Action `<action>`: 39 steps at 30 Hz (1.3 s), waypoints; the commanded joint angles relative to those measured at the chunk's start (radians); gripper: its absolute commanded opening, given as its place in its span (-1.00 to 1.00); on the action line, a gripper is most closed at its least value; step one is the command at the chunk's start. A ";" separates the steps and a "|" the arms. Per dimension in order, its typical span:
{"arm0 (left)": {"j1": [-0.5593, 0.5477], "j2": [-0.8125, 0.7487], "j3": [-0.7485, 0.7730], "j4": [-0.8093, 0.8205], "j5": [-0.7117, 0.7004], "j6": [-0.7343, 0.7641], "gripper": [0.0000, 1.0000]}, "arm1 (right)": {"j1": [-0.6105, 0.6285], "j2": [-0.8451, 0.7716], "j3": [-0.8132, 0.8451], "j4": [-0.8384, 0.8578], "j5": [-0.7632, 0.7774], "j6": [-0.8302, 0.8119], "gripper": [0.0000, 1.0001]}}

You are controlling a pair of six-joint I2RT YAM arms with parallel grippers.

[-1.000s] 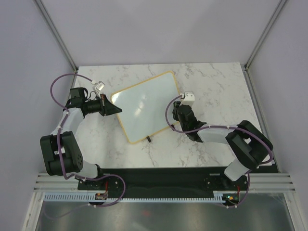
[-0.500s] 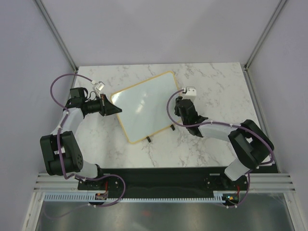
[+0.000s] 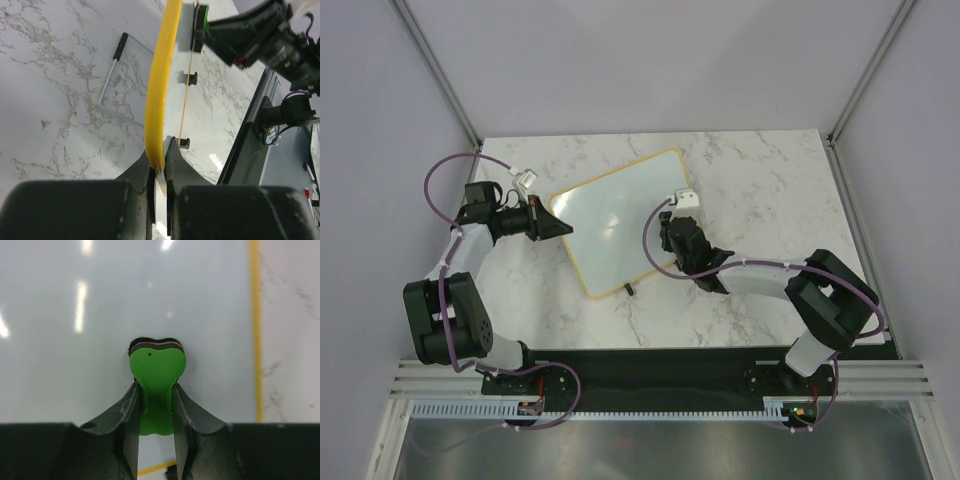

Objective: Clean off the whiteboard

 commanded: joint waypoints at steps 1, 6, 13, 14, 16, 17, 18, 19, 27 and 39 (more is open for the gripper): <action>-0.002 -0.003 0.032 0.121 -0.237 0.213 -0.96 | 0.157 0.040 0.067 -0.044 -0.065 -0.101 -1.00; -0.003 -0.015 0.028 0.123 -0.239 0.206 -0.96 | 0.295 0.224 0.356 -0.187 -0.157 -0.188 -1.00; -0.003 -0.032 0.023 0.115 -0.245 0.208 -0.96 | 0.331 0.364 0.595 -0.284 -0.189 -0.199 -1.00; -0.003 -0.034 0.023 0.115 -0.246 0.209 -0.96 | 0.332 0.367 0.609 -0.293 -0.182 -0.200 -1.00; -0.003 -0.032 0.023 0.112 -0.245 0.209 -0.96 | 0.326 0.370 0.656 -0.328 -0.143 -0.208 -1.00; -0.002 -0.034 0.023 0.113 -0.242 0.208 -0.96 | 0.323 0.368 0.667 -0.334 -0.134 -0.206 -1.00; -0.003 -0.034 0.023 0.113 -0.242 0.208 -0.96 | 0.316 0.367 0.675 -0.340 -0.129 -0.202 -1.00; -0.003 -0.032 0.025 0.113 -0.239 0.206 -0.96 | 0.309 0.361 0.683 -0.345 -0.128 -0.194 -1.00; -0.002 -0.016 0.028 0.113 -0.239 0.203 -0.96 | 0.334 0.319 0.513 -0.342 -0.169 -0.071 -1.00; -0.003 0.000 0.022 0.113 -0.245 0.220 -0.96 | 0.219 0.002 0.235 -0.354 -0.082 0.015 -1.00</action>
